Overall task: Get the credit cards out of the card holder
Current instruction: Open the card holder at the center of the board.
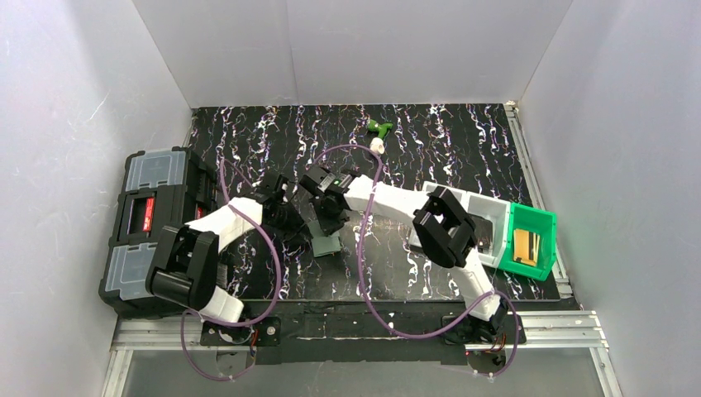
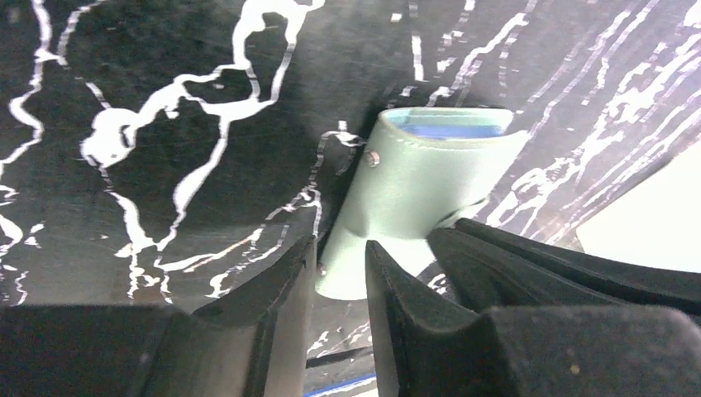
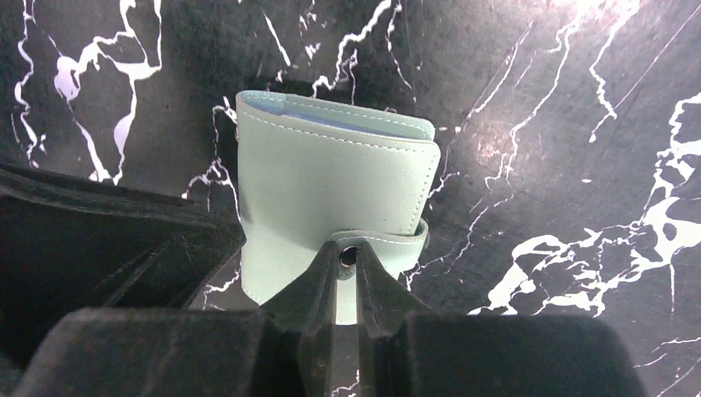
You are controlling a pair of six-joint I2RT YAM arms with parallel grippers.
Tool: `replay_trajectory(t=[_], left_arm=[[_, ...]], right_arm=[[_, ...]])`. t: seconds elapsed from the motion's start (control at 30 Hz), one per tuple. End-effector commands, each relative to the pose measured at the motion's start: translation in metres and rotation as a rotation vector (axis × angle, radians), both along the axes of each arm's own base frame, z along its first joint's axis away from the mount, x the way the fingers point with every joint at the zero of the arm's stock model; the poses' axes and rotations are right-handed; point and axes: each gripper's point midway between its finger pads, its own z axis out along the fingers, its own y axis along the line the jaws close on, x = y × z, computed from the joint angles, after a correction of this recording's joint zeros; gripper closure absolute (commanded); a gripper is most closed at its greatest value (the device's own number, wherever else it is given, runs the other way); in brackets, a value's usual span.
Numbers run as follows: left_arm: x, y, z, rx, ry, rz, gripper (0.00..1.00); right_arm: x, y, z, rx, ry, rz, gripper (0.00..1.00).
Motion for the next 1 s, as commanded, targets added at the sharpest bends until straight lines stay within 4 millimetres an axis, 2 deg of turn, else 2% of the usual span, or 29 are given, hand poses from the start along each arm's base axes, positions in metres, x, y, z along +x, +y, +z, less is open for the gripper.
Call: replay_trajectory(t=[0.0, 0.13, 0.33, 0.5, 0.63, 0.73, 0.87, 0.97], left_arm=[[0.009, -0.016, 0.020, -0.010, -0.038, -0.060, 0.72], [0.015, -0.021, 0.021, 0.022, -0.041, -0.075, 0.72], [0.020, -0.023, 0.002, 0.060, 0.005, -0.081, 0.74], [0.012, -0.017, -0.020, 0.131, 0.068, -0.086, 0.75], [0.004, -0.014, -0.030, 0.154, 0.102, -0.086, 0.75], [0.006, -0.014, -0.024, 0.149, 0.080, -0.100, 0.73], [0.015, -0.011, -0.002, 0.170, 0.018, -0.135, 0.70], [0.018, -0.010, 0.008, 0.178, -0.005, -0.160, 0.70]], right_arm=[[-0.010, 0.003, 0.018, 0.169, 0.087, 0.019, 0.99], [-0.008, 0.004, 0.029, 0.258, 0.110, 0.020, 0.99], [-0.005, -0.001, 0.044, 0.357, 0.136, 0.001, 0.99], [-0.002, -0.006, 0.051, 0.418, 0.154, -0.026, 0.99], [0.000, -0.009, 0.057, 0.440, 0.157, -0.040, 0.99], [0.002, -0.016, 0.068, 0.444, 0.136, -0.062, 0.99], [0.008, -0.031, 0.082, 0.442, 0.091, -0.102, 0.99], [0.009, -0.040, 0.076, 0.369, 0.077, -0.106, 0.99]])
